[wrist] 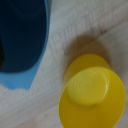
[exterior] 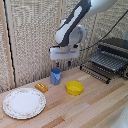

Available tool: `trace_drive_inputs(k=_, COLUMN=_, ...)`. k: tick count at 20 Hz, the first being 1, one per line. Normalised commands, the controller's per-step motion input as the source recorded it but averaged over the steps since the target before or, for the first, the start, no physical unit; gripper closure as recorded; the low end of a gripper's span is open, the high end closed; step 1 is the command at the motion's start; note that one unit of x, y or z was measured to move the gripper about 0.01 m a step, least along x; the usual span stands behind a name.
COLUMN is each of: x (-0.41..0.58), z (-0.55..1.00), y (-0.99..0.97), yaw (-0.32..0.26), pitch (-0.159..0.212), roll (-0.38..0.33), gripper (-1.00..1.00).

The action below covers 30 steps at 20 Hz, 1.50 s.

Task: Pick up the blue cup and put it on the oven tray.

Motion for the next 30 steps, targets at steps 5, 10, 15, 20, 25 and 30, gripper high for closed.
trace_drive_inputs(k=5, x=0.369, z=-0.27, y=0.07, yaw=-0.004, pitch=0.032, roll=-0.057, gripper=-1.00)
trace_drive_inputs(k=10, x=0.081, z=-0.38, y=0.19, yaw=-0.019, pitch=0.051, roll=-0.110, gripper=-1.00)
trace_drive_inputs(k=15, x=0.014, z=-0.23, y=0.11, yaw=0.000, pitch=0.029, roll=-0.051, gripper=1.00)
trace_drive_inputs(k=20, x=0.000, z=-0.03, y=0.01, yaw=0.000, pitch=0.001, roll=-0.005, gripper=1.00)
trace_drive_inputs(k=25, x=-0.039, z=0.04, y=0.01, yaw=0.000, pitch=-0.046, roll=0.000, gripper=1.00)
trace_drive_inputs(k=30, x=-0.157, z=0.13, y=0.00, yaw=-0.009, pitch=-0.050, roll=0.000, gripper=1.00)
